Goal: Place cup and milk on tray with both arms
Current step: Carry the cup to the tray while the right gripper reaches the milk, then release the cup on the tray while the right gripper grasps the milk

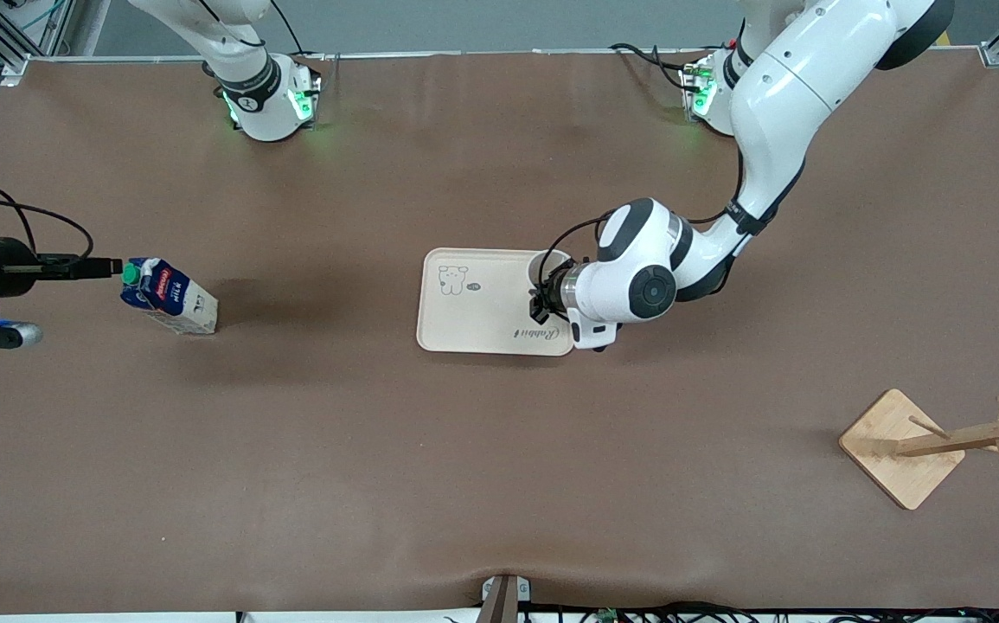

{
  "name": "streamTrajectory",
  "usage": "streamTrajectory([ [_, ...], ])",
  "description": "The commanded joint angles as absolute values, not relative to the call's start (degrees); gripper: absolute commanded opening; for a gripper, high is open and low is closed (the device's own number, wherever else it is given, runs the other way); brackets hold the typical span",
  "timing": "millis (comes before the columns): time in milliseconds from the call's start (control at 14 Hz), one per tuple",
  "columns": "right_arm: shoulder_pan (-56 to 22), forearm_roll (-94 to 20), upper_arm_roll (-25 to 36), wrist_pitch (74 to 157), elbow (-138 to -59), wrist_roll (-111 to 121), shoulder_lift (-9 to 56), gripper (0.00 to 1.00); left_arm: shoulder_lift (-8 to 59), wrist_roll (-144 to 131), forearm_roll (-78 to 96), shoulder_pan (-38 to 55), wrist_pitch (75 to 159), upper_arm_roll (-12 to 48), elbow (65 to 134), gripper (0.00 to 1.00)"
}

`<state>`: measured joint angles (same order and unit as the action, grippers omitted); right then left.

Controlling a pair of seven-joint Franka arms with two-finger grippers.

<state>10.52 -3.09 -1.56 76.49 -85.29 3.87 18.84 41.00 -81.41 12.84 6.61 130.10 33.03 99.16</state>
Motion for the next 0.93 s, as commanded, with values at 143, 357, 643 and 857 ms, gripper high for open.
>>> streamTrajectory([
  [143, 12.0, -3.4, -2.2, 77.1, -90.2, 2.8, 18.7, 0.98, 40.0, -84.5, 12.4, 6.9, 129.6, 32.4, 94.4, 1.0],
  [357, 12.4, -3.1, -2.2, 84.9, -97.9, 2.8, 15.4, 1.0, 35.8, -84.7, 9.8, 5.9, 127.1, 31.2, 91.6, 1.0],
  [643, 12.9, -3.0, -2.2, 99.8, -109.0, 2.8, 9.8, 1.0, 31.6, -84.6, -0.1, 5.0, 115.9, 28.2, 85.8, 1.0],
  [857, 13.2, -1.9, -2.1, 100.1, -110.0, 2.9, 8.7, 1.0, 27.7, -83.9, -9.4, 1.9, 108.3, 28.2, 85.5, 1.0],
])
